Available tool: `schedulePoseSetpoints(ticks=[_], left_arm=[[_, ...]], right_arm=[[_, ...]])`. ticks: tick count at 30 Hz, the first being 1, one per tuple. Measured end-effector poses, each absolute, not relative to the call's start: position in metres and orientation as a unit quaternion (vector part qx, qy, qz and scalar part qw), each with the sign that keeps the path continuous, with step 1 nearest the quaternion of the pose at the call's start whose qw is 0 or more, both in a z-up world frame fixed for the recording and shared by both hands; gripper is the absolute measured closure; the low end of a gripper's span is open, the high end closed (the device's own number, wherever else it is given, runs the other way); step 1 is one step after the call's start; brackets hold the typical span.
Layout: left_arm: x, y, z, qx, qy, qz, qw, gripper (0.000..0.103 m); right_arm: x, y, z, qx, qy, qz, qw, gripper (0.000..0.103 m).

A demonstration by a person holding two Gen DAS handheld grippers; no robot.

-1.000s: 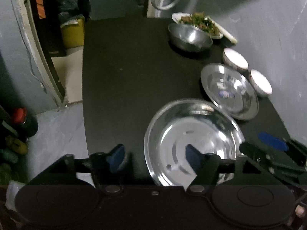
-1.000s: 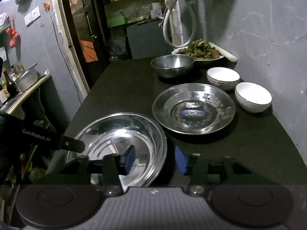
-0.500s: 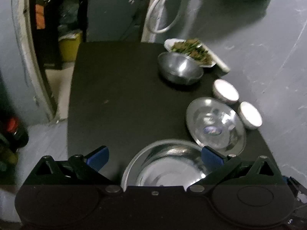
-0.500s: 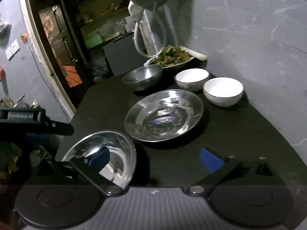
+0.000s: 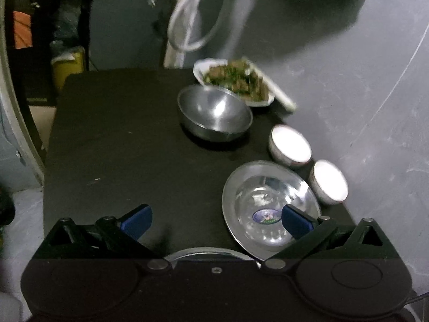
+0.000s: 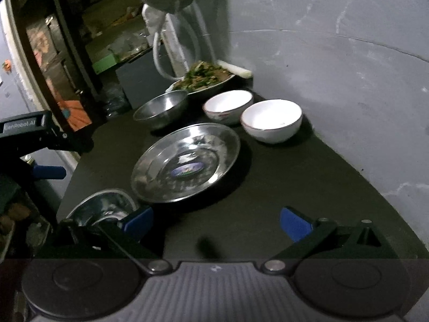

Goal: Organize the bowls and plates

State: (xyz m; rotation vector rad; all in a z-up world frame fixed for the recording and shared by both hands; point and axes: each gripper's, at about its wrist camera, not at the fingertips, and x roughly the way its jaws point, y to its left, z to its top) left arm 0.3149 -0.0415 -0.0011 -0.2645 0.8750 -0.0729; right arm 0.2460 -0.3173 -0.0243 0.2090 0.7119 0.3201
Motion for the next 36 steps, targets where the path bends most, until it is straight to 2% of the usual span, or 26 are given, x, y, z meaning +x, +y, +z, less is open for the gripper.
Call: schedulePoseSetpoints(ticks=[7,17,22,25,28,36], left_arm=[[0.358,-0.058,-0.006,-0.08,0.451,-0.057,0.887,0.001],[0.389,-0.068,-0.025,-0.064,0.48,-0.064,0.872,0.001],[0.403,-0.073,-0.042,-0.05,0.508,-0.052,0.858,0.004],[0.402,-0.076,-0.048,-0.038,0.511,-0.045,0.857,0.005],[0.4,-0.076,-0.053,-0.046,0.518,-0.044,0.853,0.012],[0.393,-0.071,-0.054,-0.069,0.512,-0.044,0.855,0.041]], right_arm=[[0.273,-0.322,-0.027,0.109,0.35,0.142,0.92,0.0],[0.308,-0.318,-0.028,0.132,0.358,0.129,0.915,0.0],[0.321,-0.317,-0.034,0.154,0.361,0.127,0.911,0.0],[0.329,-0.315,-0.038,0.165,0.371,0.129,0.905,0.005],[0.333,-0.312,-0.039,0.173,0.377,0.131,0.901,0.009],[0.328,-0.301,-0.04,0.153,0.38,0.136,0.902,0.026]])
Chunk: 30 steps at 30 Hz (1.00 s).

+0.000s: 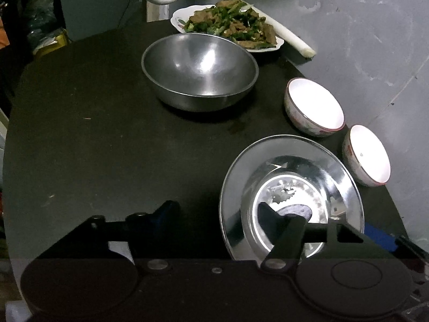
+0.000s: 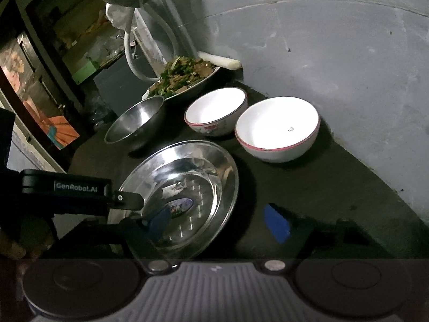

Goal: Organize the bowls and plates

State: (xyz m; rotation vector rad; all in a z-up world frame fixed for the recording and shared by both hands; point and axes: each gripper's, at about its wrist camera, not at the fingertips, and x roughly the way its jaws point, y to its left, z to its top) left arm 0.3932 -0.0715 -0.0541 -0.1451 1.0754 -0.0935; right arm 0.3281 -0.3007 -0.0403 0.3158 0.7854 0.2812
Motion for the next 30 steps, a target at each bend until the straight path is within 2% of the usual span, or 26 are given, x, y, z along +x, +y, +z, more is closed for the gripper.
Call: schedulePoseSetpoints(ticks=[2,5,6,8,10,18,30], left_arm=[[0.392,-0.071,-0.053,-0.077,0.509,-0.05,0.856,0.051],[0.39,-0.069,-0.054,-0.097,0.501,-0.068,0.857,0.063],[0.389,-0.069,-0.055,-0.103,0.497,-0.071,0.859,0.065],[0.387,-0.07,-0.056,-0.107,0.493,-0.075,0.86,0.071],[0.385,-0.068,-0.056,-0.106,0.49,-0.071,0.862,0.081],[0.37,-0.059,-0.048,-0.125,0.475,-0.074,0.868,0.083],[0.324,-0.041,0.0,-0.127,0.427,-0.088,0.891,0.083]], right_arm=[[0.327,-0.299,-0.04,0.148,0.379,0.141,0.902,0.04],[0.327,-0.296,-0.041,0.142,0.38,0.143,0.903,0.054],[0.327,-0.295,-0.042,0.141,0.379,0.143,0.903,0.058],[0.329,-0.293,-0.043,0.129,0.374,0.143,0.907,0.072],[0.331,-0.292,-0.044,0.119,0.37,0.141,0.911,0.078],[0.328,-0.291,-0.036,0.101,0.364,0.139,0.915,0.08],[0.303,-0.287,0.006,0.076,0.325,0.162,0.929,0.08]])
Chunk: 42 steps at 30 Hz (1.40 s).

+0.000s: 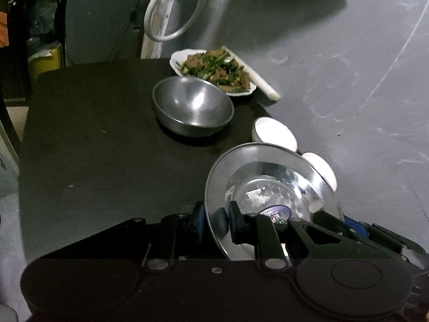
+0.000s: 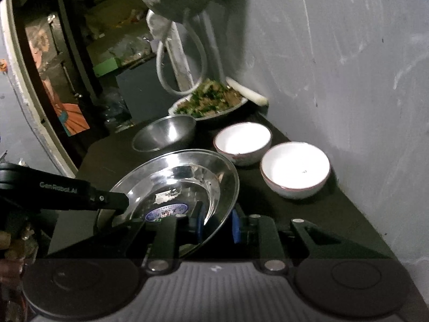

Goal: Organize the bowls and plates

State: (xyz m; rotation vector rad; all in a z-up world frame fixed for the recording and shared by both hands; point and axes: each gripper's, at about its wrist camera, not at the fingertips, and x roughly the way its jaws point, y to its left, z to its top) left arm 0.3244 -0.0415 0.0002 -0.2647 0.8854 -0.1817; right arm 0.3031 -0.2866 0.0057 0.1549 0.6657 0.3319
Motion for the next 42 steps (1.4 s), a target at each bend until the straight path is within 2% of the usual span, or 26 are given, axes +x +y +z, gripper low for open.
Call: schedulePoseSetpoints(ticks=[8,18,27,33,42], left_arm=[[0.284,-0.025,0.023,-0.124,0.408,-0.075,0.901,0.083],[0.239,-0.007,0.018,-0.15,0.407,-0.028,0.901,0.083],[0.214,-0.005,-0.005,-0.162,0.423,0.01,0.891,0.083],[0.202,-0.006,-0.014,-0.158,0.438,0.022,0.885,0.083],[0.196,-0.012,-0.02,-0.142,0.45,0.032,0.881,0.082]], right_arm=[[0.281,-0.273,0.03,0.06,0.308,0.191,0.93,0.079],[0.258,-0.247,0.038,0.013,0.309,0.243,0.919,0.078],[0.239,-0.236,0.025,-0.019,0.332,0.274,0.902,0.077],[0.228,-0.232,0.006,-0.043,0.362,0.293,0.884,0.071],[0.214,-0.229,-0.004,-0.066,0.374,0.298,0.876,0.07]])
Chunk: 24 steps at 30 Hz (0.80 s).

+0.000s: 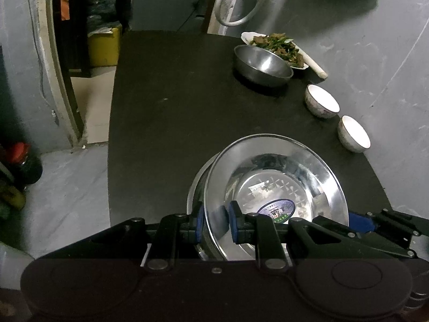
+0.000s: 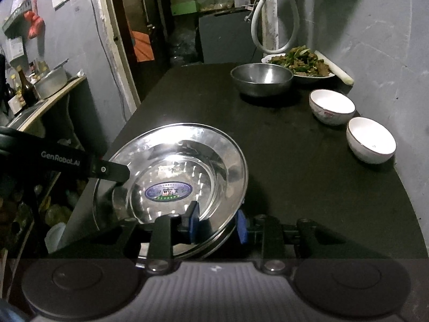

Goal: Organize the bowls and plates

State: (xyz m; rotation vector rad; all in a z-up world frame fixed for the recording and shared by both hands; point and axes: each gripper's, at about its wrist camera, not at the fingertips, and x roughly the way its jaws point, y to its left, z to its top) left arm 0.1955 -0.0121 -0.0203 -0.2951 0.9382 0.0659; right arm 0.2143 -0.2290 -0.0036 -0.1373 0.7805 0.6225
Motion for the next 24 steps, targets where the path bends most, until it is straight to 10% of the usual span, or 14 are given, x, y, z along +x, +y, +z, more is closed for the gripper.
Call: schedulePoseSetpoints(ticks=[24], left_arm=[[0.195,-0.021,-0.02,-0.101,0.464,0.054,0.878,0.08]], right_arm=[[0.209,-0.212,-0.006,-0.12,0.365,0.317,0.867,0.061]])
